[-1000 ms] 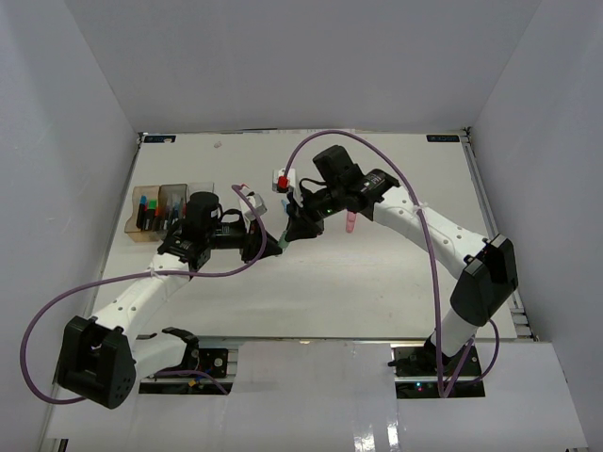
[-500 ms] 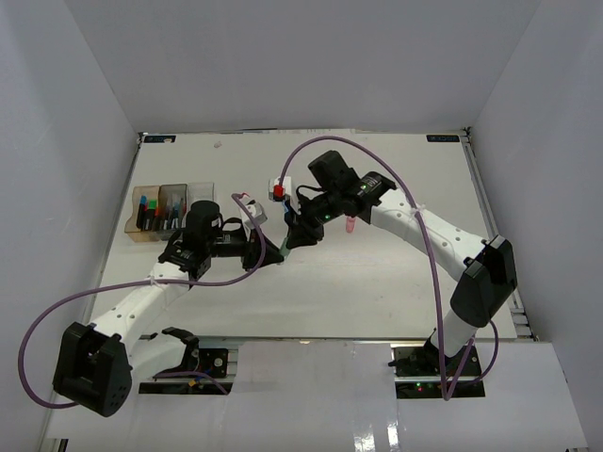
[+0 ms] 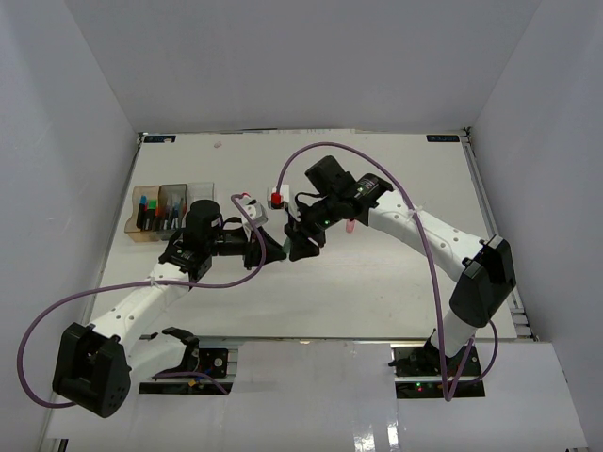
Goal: Sort the stationery into containers
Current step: Close the pen cap on the pen, then place the pen in the storage box.
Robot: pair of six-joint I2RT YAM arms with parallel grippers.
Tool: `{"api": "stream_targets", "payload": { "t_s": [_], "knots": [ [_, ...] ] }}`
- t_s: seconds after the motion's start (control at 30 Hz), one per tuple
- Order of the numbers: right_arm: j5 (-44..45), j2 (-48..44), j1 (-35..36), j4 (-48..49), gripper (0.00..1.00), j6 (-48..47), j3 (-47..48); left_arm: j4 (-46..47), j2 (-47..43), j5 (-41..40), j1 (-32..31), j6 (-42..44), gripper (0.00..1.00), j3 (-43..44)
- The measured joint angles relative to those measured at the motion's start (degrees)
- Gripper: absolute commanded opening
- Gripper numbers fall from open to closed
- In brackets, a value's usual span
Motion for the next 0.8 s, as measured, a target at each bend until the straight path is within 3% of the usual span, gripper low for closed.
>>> {"api": "stream_targets", "payload": {
  "t_s": [0.5,0.6,0.8],
  "knots": [
    [6.36,-5.22,-4.50,0.02,0.98,1.18,-2.43,-0.52,0.48,-2.75,0.00,0.52,0.00,0.39],
    [8.92,-8.85,-6.51,1.55,0.97,2.62,-5.42,-0.92,0.83,-6.05,0.00,0.11,0.00,0.55],
    [16.70,-18.73,-10.21,10.80,0.94,10.67,-16.48,-4.00,2.64,-22.34,0.83,-3.37,0.00,2.73]
  ]
}}
